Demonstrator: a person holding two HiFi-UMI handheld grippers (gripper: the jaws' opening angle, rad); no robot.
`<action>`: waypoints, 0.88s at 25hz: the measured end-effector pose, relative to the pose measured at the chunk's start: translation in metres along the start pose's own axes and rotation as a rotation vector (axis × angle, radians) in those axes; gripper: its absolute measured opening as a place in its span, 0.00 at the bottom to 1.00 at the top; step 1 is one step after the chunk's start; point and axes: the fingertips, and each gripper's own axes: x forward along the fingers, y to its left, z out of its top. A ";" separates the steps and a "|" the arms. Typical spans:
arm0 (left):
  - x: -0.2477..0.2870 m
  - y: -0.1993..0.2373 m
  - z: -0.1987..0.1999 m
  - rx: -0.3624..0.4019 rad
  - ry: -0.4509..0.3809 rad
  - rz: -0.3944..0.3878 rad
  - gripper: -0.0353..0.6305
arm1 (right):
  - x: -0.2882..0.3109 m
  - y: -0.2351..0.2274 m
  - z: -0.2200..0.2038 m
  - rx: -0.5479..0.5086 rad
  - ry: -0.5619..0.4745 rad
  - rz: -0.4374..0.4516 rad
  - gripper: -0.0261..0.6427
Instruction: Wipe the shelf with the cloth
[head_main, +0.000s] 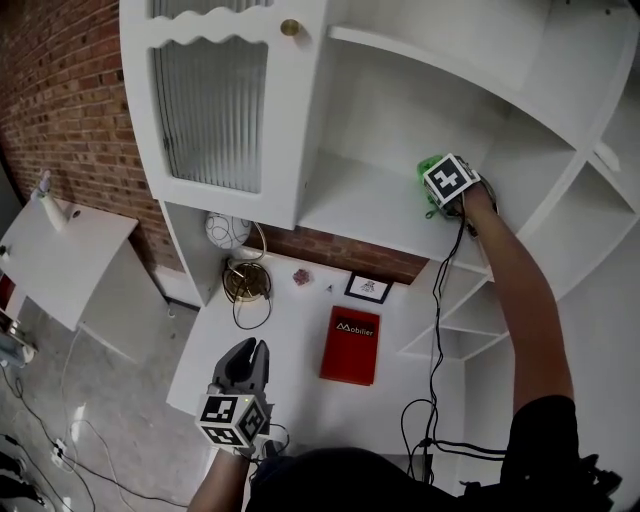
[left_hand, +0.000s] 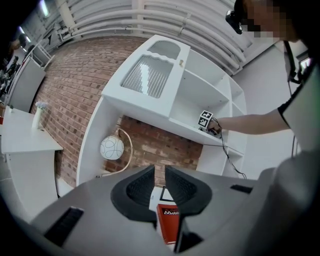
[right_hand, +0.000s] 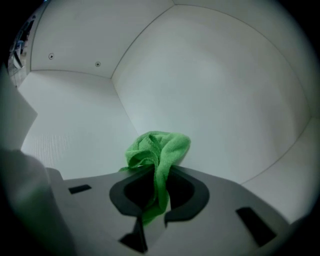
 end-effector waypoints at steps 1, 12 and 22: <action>0.001 -0.002 0.000 0.000 0.001 -0.007 0.15 | 0.000 -0.001 -0.006 -0.002 0.020 -0.010 0.12; 0.018 -0.015 0.009 0.039 -0.003 -0.075 0.15 | 0.000 -0.011 -0.040 -0.354 0.263 -0.213 0.12; 0.057 -0.046 0.060 0.054 -0.082 -0.177 0.15 | -0.025 -0.006 -0.007 -0.495 0.133 -0.329 0.12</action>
